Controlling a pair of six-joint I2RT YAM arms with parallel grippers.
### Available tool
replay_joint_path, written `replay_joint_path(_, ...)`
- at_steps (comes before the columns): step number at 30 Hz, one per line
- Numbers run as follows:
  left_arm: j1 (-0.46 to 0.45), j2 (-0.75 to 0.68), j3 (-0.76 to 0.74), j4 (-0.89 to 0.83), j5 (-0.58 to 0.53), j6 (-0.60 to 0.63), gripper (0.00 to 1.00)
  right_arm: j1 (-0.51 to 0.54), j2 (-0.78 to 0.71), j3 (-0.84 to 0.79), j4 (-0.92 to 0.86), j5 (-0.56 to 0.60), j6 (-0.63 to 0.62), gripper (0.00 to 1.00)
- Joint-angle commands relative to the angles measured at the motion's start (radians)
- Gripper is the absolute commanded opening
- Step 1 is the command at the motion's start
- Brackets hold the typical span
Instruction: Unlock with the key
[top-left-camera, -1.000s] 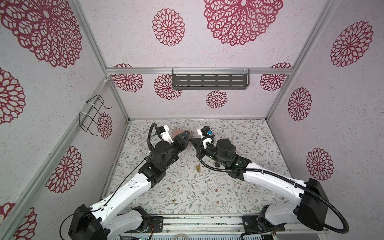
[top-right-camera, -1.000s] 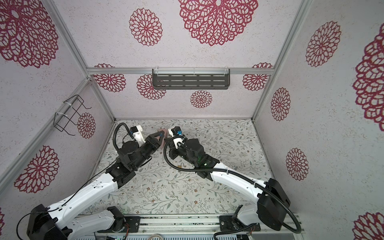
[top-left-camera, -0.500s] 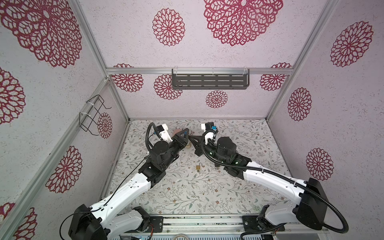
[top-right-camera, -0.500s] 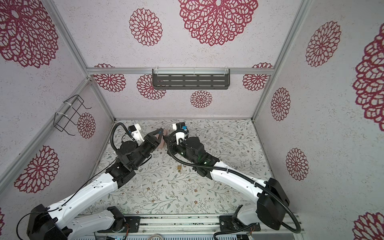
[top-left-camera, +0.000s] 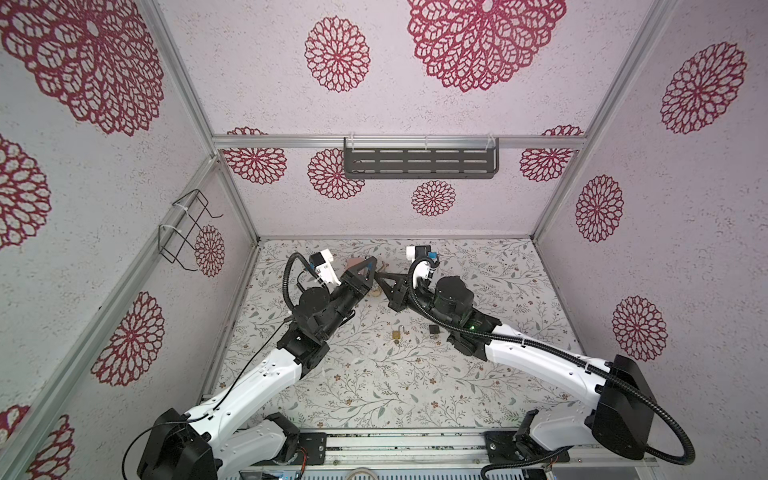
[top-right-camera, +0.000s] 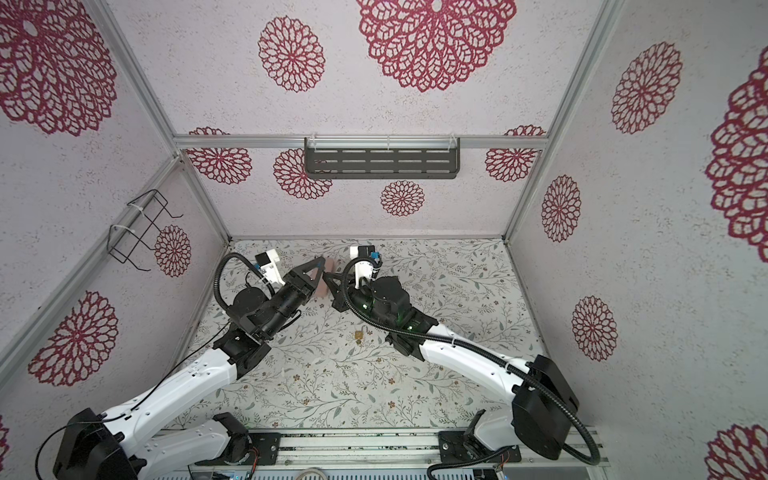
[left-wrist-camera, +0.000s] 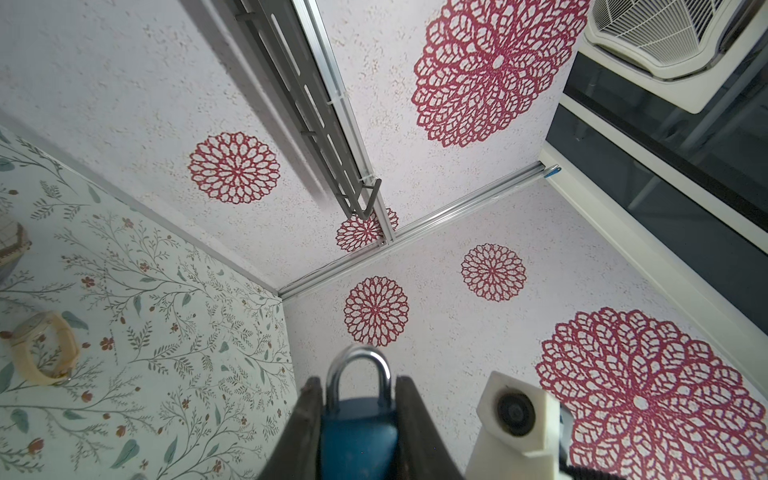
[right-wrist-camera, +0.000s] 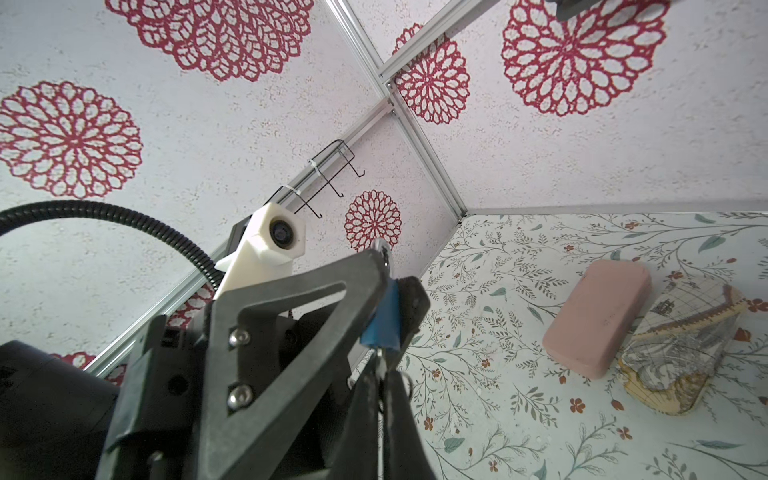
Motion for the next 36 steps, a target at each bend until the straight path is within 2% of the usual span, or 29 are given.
replay_joint_path(1, -0.048, 0.007, -0.009, 0.012, 0.246, -0.027, 0.0, 0.009, -0.017, 0.015, 0.119, -0.032, 0.048, 0.0)
replay_joint_path(5, -0.04, 0.012, -0.024, 0.063, 0.247, -0.04, 0.0, -0.002, -0.02, -0.018, 0.202, -0.041, 0.156, 0.0)
replay_joint_path(16, -0.026, 0.019, -0.051, 0.121, 0.208, -0.067, 0.0, 0.0, -0.032, -0.064, 0.32, -0.015, 0.325, 0.0)
replay_joint_path(20, -0.022, 0.022, -0.053, 0.13, 0.204, -0.068, 0.0, 0.002, -0.047, -0.05, 0.263, 0.012, 0.259, 0.0)
replay_joint_path(23, -0.013, 0.015, -0.053, 0.116, 0.207, -0.064, 0.0, 0.011, -0.073, -0.045, 0.165, 0.084, 0.152, 0.0)
replay_joint_path(31, 0.0, -0.006, -0.042, 0.075, 0.193, -0.029, 0.0, 0.02, -0.112, -0.064, 0.051, 0.216, -0.002, 0.0)
replay_joint_path(36, 0.003, -0.013, -0.044, 0.068, 0.189, -0.017, 0.0, 0.021, -0.124, -0.07, 0.049, 0.214, -0.049, 0.0)
